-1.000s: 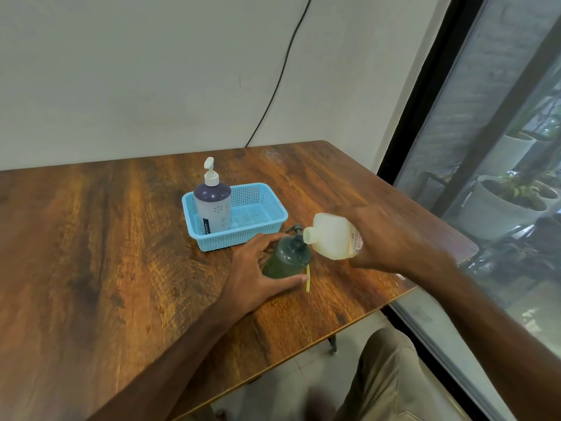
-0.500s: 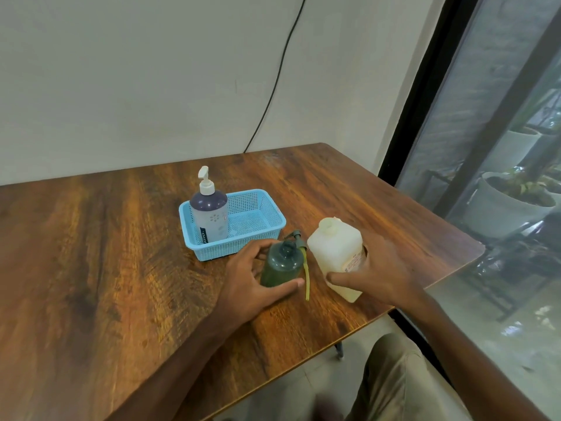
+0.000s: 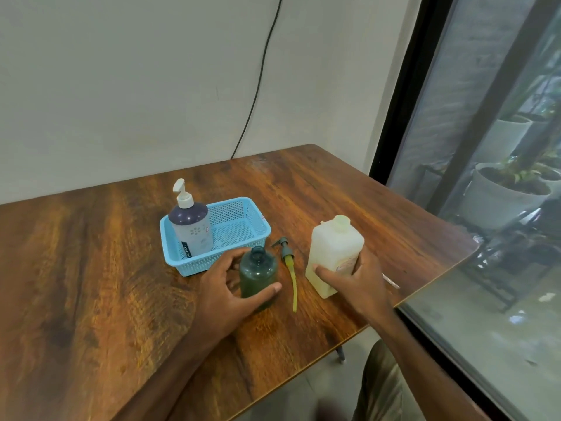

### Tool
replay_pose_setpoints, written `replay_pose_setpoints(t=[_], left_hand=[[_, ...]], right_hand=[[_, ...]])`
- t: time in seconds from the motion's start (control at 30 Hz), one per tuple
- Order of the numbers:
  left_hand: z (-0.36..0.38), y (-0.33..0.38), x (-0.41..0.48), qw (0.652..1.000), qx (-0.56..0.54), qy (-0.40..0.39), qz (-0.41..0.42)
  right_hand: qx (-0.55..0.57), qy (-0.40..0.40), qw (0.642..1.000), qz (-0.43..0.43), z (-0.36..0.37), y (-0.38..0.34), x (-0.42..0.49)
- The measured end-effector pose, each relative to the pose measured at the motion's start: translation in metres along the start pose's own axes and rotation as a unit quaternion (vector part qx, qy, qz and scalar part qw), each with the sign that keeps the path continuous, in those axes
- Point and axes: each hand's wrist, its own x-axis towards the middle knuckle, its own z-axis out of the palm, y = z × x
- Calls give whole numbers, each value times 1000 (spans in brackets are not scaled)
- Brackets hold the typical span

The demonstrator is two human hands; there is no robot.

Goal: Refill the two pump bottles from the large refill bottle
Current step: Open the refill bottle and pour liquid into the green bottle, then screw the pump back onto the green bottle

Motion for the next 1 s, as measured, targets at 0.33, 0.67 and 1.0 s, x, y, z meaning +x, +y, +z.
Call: replay_pose_setpoints(t=[0.33,0.67,1.0], left_hand=[[3,1,-2,1000,7,-12,-11],[3,1,-1,998,41,-30,-22],[-13,-7,5,997,58,-17,38]], right_hand=[[-4,2,1000,11,2,9,-20],[55,209,970,-107,-6,-1,-85],[-190,-132,968,-96,42,-82,-53]])
